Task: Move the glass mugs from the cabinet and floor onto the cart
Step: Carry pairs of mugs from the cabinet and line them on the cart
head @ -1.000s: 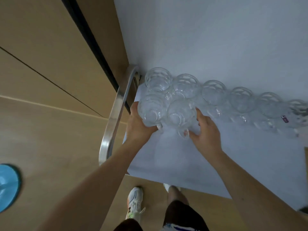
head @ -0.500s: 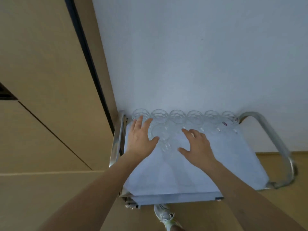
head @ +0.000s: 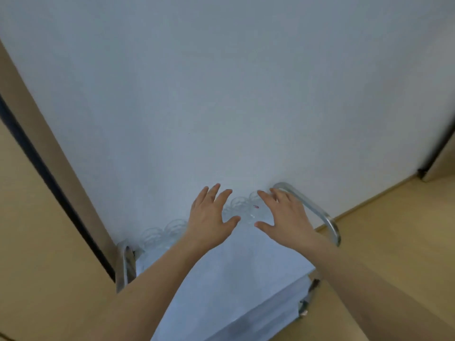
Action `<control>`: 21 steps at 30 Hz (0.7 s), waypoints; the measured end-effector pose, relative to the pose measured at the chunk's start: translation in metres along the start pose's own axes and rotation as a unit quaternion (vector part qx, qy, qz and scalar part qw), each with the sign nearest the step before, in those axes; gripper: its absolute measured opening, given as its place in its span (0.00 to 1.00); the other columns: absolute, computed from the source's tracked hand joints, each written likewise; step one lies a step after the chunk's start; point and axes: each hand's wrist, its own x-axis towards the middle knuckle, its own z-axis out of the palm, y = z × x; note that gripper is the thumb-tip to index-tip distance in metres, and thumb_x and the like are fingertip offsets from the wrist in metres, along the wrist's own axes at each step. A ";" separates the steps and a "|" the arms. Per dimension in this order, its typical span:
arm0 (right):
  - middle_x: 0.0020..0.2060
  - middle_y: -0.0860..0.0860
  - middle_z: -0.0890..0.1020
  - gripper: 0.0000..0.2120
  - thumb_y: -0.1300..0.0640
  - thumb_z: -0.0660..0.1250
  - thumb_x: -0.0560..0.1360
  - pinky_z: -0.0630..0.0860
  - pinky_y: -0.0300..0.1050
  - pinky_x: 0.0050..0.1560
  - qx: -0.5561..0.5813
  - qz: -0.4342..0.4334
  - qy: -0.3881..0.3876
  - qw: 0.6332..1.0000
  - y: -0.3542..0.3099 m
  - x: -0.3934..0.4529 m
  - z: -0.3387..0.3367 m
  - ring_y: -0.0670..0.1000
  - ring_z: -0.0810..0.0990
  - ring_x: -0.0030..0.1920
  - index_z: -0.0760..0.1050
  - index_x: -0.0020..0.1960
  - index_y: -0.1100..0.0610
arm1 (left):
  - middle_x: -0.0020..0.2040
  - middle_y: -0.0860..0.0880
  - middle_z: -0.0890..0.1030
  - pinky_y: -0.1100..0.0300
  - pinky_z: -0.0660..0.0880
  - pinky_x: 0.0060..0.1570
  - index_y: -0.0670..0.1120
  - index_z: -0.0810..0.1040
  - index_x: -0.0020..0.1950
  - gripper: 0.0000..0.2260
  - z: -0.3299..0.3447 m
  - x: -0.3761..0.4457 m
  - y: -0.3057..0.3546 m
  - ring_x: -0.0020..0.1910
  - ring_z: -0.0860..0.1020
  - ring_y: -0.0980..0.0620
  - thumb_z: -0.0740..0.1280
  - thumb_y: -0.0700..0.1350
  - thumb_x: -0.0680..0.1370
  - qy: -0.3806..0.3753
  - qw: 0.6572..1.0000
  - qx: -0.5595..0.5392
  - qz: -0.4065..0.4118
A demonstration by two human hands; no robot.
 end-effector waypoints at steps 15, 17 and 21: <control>0.80 0.54 0.55 0.40 0.34 0.63 0.75 0.59 0.57 0.76 -0.052 0.170 0.103 0.979 0.223 -0.099 -0.119 0.59 0.55 0.78 0.48 0.80 0.43 | 0.78 0.42 0.63 0.34 0.61 0.71 0.53 0.65 0.76 0.32 0.069 0.091 0.272 0.77 0.60 0.36 0.62 0.63 0.74 0.056 0.953 0.107 0.279; 0.79 0.54 0.56 0.40 0.34 0.63 0.75 0.60 0.57 0.75 -0.060 0.191 0.109 0.974 0.258 -0.115 -0.131 0.58 0.56 0.77 0.49 0.80 0.43 | 0.78 0.42 0.62 0.34 0.60 0.72 0.54 0.63 0.76 0.32 0.087 0.098 0.311 0.77 0.59 0.36 0.61 0.63 0.74 0.046 0.949 0.102 0.293; 0.79 0.55 0.56 0.39 0.37 0.65 0.76 0.59 0.57 0.74 -0.070 0.229 0.114 0.964 0.328 -0.146 -0.153 0.59 0.57 0.77 0.51 0.80 0.43 | 0.79 0.43 0.59 0.34 0.58 0.72 0.57 0.61 0.76 0.31 0.125 0.111 0.388 0.77 0.57 0.37 0.60 0.64 0.74 0.031 0.939 0.102 0.328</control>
